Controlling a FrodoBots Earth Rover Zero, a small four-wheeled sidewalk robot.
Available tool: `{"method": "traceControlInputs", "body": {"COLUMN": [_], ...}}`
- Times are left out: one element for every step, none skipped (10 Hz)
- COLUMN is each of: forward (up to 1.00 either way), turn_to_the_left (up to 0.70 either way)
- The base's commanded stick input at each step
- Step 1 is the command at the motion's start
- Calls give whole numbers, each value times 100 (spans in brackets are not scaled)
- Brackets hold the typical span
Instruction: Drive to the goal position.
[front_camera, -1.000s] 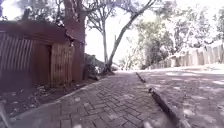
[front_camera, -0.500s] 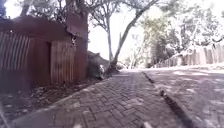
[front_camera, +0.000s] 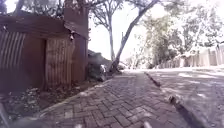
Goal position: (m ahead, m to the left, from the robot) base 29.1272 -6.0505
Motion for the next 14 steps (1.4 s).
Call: {"method": "traceControlInputs", "body": {"forward": [70, 70, 70, 70, 70, 70, 70, 70, 70, 70, 70, 70, 70, 70], "turn_to_the_left": [-10, -27, -35, -35, -30, -16, -1, 0, 0, 0, 0, 0, 0, 0]}}
